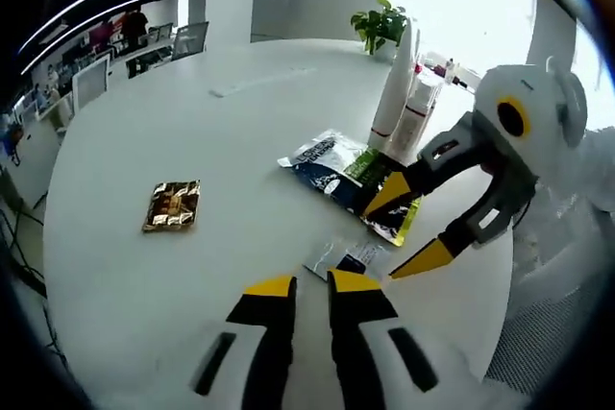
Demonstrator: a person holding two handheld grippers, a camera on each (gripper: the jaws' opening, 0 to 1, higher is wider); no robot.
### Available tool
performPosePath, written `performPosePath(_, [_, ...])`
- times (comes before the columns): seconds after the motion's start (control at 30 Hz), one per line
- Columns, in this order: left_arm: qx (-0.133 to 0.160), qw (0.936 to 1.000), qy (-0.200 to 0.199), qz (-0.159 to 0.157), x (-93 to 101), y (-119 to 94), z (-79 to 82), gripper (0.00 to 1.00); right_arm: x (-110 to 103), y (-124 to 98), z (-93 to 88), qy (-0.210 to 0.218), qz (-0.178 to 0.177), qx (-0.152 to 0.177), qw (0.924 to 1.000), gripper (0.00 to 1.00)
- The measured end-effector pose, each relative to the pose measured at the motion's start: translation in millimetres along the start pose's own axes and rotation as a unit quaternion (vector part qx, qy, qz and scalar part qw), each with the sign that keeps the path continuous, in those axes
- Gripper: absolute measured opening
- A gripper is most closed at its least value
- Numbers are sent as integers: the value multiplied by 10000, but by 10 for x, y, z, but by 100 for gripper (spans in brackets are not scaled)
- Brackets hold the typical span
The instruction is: Arrange the skincare products in the storage area until every visible bottle or jar stands upright without overlapping.
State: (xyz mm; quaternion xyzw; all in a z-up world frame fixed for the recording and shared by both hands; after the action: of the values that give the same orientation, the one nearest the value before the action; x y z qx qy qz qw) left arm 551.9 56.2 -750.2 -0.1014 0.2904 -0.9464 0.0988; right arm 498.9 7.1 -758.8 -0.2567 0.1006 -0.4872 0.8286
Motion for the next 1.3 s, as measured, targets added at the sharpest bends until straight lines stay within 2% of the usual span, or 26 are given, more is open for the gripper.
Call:
performPosePath(0.33, [226,9996,106,129,-36,-184,106,18,16,-178,143,59,-198,194,9996,40])
performPosePath(0.47, [342,9990,179,223,-53,-260,163,29,-20,-224,198,4,-195,257,9995,43])
performPosePath(0.53, [373,9989,195,205,-37,-288,177,32,-30,-244,228,-39,-224,300,9993,45])
performPosePath(0.67, [380,9985,332,234,-8,-341,191,40,-62,-307,310,-22,-241,387,9990,59])
performPosePath(0.83, [560,9971,450,247,45,-463,270,49,-84,-464,453,-57,-330,517,9981,66])
performPosePath(0.93, [647,9963,506,271,60,-516,307,56,-82,-533,494,-32,-401,550,9977,72])
performPosePath(1.03, [685,9956,573,295,70,-571,335,59,-81,-593,532,-26,-470,563,9973,74])
performPosePath(1.3, [813,9941,637,325,122,-683,401,70,-90,-789,604,35,-673,674,9954,90])
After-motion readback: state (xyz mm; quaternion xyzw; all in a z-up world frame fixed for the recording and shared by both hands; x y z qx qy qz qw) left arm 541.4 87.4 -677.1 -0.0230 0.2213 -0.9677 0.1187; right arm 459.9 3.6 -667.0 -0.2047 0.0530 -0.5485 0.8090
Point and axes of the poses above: the point that each gripper's makers call its tool centre point, and the gripper's own axes: y roughly forward along the fingers, x roughly to its right, z roughly out of its top, the point moved 1 cm from there along -y, roughly backward along the fingers, and after that the axes turned 10 degrees about x, right-handed, at the moved point
